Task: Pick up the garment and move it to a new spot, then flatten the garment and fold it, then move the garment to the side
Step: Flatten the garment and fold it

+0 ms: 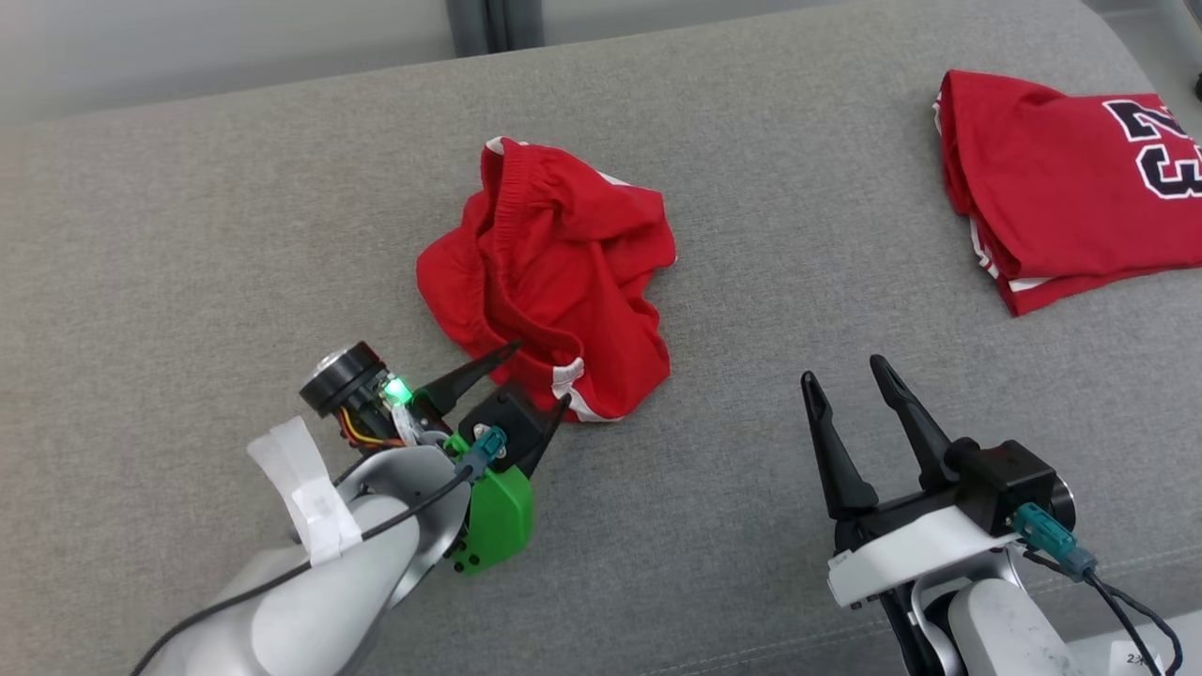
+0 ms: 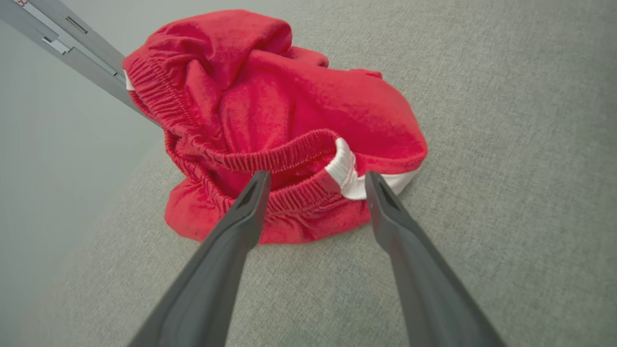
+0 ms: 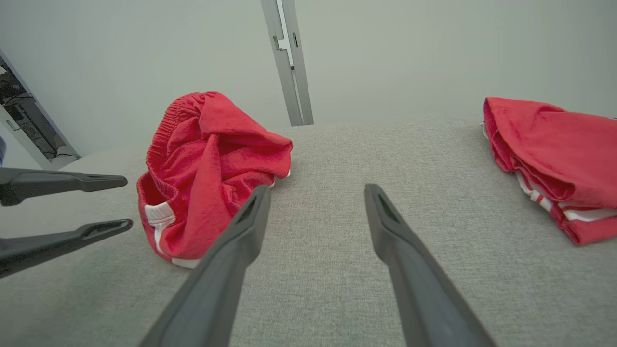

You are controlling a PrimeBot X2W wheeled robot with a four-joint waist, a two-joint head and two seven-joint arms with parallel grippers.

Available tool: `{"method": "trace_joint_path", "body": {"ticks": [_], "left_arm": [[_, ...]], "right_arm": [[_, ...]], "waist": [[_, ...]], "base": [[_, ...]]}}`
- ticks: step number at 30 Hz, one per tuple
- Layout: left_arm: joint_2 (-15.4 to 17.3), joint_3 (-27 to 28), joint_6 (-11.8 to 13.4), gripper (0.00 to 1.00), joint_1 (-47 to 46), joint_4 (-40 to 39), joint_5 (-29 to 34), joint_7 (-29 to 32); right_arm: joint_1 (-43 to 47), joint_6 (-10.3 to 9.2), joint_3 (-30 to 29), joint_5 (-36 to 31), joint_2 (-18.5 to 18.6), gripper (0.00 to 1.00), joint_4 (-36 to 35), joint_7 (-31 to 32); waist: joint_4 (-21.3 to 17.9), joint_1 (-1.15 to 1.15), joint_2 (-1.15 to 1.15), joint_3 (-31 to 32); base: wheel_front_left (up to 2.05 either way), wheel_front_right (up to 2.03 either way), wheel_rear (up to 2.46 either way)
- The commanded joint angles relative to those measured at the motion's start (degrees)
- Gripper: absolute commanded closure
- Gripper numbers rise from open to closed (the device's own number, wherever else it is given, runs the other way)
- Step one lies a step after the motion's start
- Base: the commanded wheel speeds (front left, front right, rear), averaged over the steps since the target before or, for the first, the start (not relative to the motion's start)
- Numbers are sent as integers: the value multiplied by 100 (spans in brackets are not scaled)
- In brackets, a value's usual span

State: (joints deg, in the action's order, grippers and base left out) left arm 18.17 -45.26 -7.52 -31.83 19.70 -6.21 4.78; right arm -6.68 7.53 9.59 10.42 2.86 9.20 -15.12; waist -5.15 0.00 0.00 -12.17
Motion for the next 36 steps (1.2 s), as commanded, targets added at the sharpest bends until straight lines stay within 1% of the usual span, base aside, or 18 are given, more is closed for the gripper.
{"method": "trace_joint_path", "body": {"ticks": [1, 4, 10, 17, 18, 19, 20, 21, 22, 28, 31, 33, 34, 36], "left_arm": [[125, -129, 9, 0, -212, -50, -89, 90], [315, -381, 8, 0, -429, -137, -328, 298], [602, -702, 8, 0, -578, -402, -536, 553], [795, -880, 7, 0, -669, -608, -750, 808], [808, -898, 7, 16, -683, -632, -771, 828], [821, -926, 7, 49, -699, -660, -800, 865], [846, -969, 7, 69, -702, -675, -864, 924], [874, -998, 7, 96, -724, -692, -893, 963], [906, -1014, 7, 100, -762, -711, -936, 997], [1041, -1167, 7, 100, -834, -749, -1168, 1174], [1047, -1135, 7, 100, -917, -837, -1431, 1041], [971, -1039, 7, 100, -977, -971, -1835, 869], [972, -1018, 7, 100, -1071, -1036, -1933, 811], [1089, -1050, 8, 100, -1374, -1173, -2032, 746]], "right_arm": [[-94, -9, -10, 30, 6, 0, -10, -2], [-120, -9, -17, 61, 6, 0, -11, -2], [-112, -9, -49, 125, 4, 0, -27, -2], [-175, -9, -11, 186, 5, 0, -24, -2], [-182, -9, -11, 194, 5, 0, -30, -2], [-191, -9, -14, 200, 6, 0, -34, -2], [-197, -9, -17, 204, 5, 0, -37, -2], [-200, -9, -23, 205, 6, 0, -35, -2], [-200, -9, -23, 198, 5, 0, -32, -2], [-210, -9, -5, 215, 5, 0, -27, -2], [-230, -9, -5, 229, 6, 0, -20, -2], [-227, -9, -8, 251, 5, 0, 0, -2], [-223, -9, -5, 257, 5, 0, 9, -2], [-226, -9, 13, 281, 6, 0, 25, -2]], "waist": [[-227, 0, 0, -229], [-325, 0, 0, -293], [-416, 0, 0, -334], [-466, 0, 0, -388], [-466, 0, 0, -398], [-465, 0, 0, -408], [-462, 0, 0, -417], [-458, 0, 0, -423], [-454, 0, 0, -428], [-469, 0, 0, -429], [-485, 0, 0, -412], [-498, 0, 0, -362], [-506, 0, 0, -341], [-536, 0, 0, -294]], "base": [[0, 0, 0], [0, 0, 0], [0, 0, 0], [0, 0, 0], [0, 0, 0], [0, 0, 0], [0, 0, 0], [0, 0, 0], [0, 0, 0], [0, 0, 0], [0, 0, 0], [0, 0, 0], [0, 0, 0], [0, 0, 0]]}}
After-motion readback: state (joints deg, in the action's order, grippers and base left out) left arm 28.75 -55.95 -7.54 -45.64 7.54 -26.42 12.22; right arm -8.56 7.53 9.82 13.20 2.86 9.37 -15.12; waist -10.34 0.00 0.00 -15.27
